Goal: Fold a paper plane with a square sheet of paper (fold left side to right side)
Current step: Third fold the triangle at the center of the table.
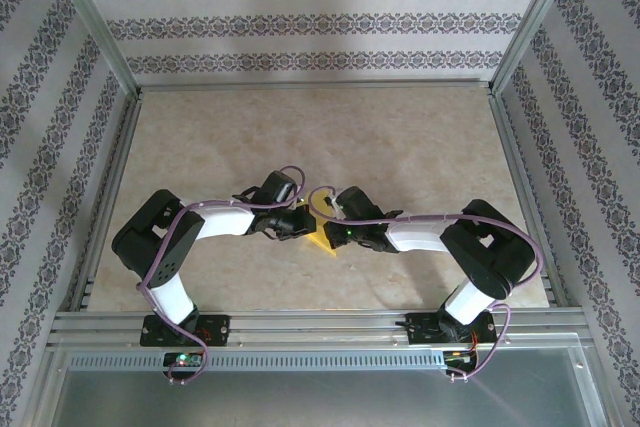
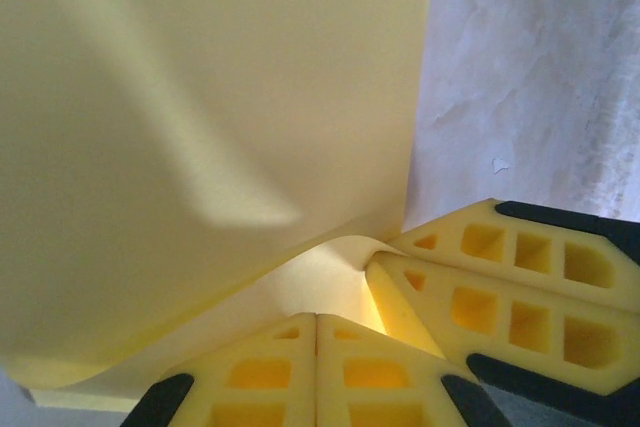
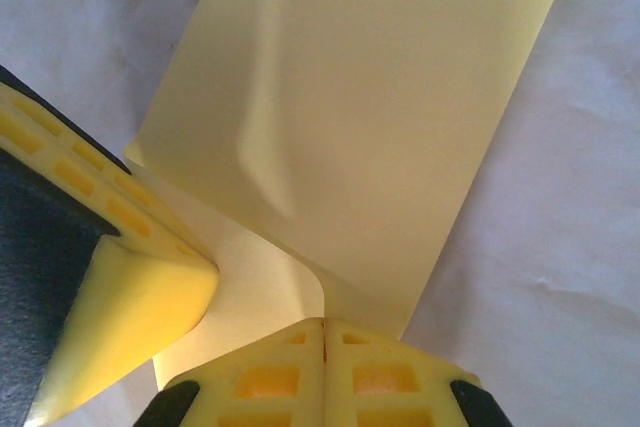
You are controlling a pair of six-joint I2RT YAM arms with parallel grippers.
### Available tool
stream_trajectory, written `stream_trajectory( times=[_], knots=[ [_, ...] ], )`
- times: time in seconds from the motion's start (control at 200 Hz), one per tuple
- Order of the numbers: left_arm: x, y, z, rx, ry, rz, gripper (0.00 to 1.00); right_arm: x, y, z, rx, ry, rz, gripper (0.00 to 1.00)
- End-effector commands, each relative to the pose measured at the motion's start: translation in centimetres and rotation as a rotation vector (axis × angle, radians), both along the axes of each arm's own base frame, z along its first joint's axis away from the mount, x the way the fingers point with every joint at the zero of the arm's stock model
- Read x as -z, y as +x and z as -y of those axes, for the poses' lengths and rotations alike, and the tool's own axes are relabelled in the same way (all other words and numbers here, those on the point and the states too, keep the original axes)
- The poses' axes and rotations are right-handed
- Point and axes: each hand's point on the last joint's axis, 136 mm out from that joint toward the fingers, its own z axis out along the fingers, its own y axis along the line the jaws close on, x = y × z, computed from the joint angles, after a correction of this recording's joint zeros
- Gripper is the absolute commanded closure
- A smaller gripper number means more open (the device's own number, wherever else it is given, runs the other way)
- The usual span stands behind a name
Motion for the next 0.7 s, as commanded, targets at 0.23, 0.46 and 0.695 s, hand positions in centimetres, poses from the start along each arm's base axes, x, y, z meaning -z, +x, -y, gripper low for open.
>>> stream_trajectory(
  times=[0.23, 0.46, 0.695],
  knots=[
    [0.90, -0.91, -0.52, 0.010, 0.035, -0.013, 0.93, 2.01, -1.56, 0.67, -0.023, -0.061, -0.074, 0.98],
    [1.30, -0.78, -0.42, 0.008, 0.038, -0.019, 0.93, 2.01, -1.54, 0.58, -0.027, -0.060, -0.075, 0.98],
    [1.73, -0.93, -0.56, 0.003, 0.048, -0.034, 0.93, 1.99, -1.53, 0.66, -0.023, -0.062, -0.073, 0.98]
  ],
)
